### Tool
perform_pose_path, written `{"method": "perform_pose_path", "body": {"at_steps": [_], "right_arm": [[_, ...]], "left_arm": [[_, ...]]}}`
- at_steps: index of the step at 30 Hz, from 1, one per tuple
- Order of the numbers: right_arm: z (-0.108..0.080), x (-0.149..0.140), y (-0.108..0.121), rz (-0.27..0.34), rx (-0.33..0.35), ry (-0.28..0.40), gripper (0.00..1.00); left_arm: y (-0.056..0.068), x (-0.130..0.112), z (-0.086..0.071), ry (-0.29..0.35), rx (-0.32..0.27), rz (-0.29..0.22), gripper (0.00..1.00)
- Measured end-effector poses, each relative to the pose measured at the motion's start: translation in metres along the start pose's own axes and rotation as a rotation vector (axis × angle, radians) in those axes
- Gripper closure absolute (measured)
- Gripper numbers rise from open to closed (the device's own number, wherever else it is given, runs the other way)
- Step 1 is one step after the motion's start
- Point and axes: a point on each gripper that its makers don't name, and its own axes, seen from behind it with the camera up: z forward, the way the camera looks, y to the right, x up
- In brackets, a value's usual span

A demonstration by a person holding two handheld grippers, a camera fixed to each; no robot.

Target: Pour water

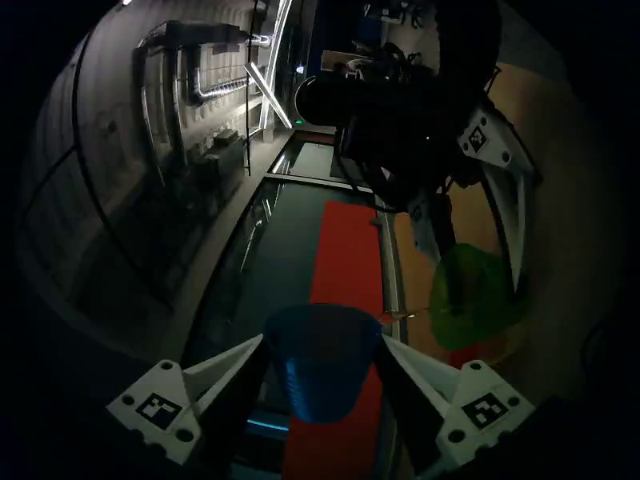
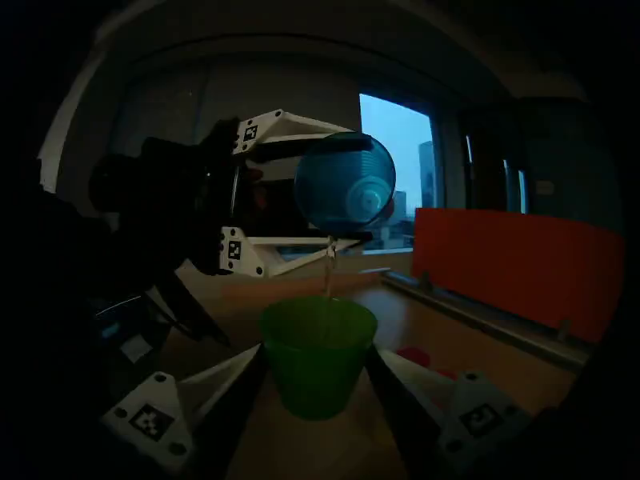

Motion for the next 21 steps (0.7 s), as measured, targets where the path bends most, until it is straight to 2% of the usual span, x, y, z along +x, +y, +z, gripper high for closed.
{"method": "perform_pose_path", "body": {"at_steps": [21], "right_arm": [[-0.0023,-0.0010,0.0018,0.000,-0.005,0.004,0.01]], "left_arm": [[-0.0002,0.0052,0.0009,0.009,-0.007,0.040,0.15]]}}
